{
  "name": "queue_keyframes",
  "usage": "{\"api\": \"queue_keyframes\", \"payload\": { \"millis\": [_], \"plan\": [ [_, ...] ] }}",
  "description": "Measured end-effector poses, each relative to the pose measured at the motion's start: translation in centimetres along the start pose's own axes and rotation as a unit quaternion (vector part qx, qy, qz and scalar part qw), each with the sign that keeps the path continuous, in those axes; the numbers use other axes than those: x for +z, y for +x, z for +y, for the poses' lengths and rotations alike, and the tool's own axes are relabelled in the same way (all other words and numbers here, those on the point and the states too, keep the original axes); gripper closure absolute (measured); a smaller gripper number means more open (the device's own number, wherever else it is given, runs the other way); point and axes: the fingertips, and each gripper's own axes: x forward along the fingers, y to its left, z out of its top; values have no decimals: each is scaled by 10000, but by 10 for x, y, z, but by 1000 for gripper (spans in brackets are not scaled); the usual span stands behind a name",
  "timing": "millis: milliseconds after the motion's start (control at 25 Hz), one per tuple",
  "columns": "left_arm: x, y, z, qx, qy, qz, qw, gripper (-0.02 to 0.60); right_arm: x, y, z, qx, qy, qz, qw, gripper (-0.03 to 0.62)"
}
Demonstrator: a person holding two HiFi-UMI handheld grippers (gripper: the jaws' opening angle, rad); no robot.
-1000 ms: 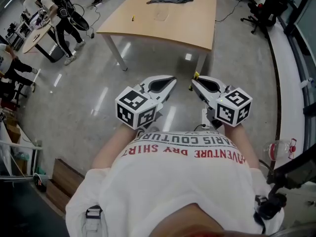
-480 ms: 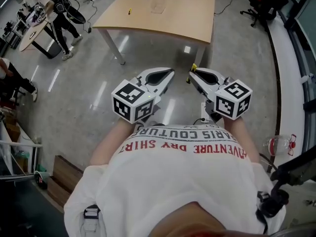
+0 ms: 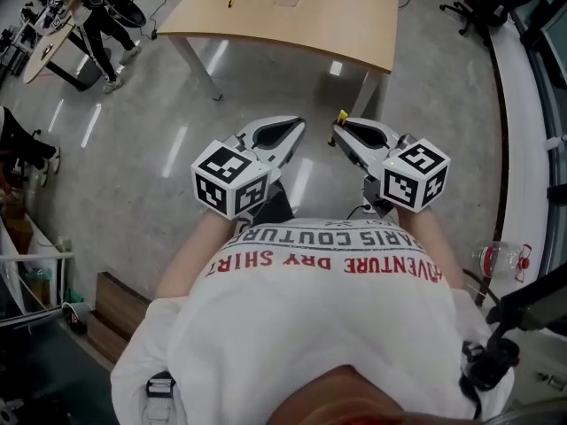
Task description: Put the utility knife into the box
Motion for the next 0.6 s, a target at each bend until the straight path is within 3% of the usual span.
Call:
{"api": "queue_keyframes", "payload": {
  "millis": [240,600],
  "plan": [
    [-3,31,130,34,-319,111,9994,580,13,109,-67,-104,163,225,9996,569],
    [59,79,391,-168,-490,260,9983,580,112,324,-189,-592,256,333,9974,569]
  ]
}}
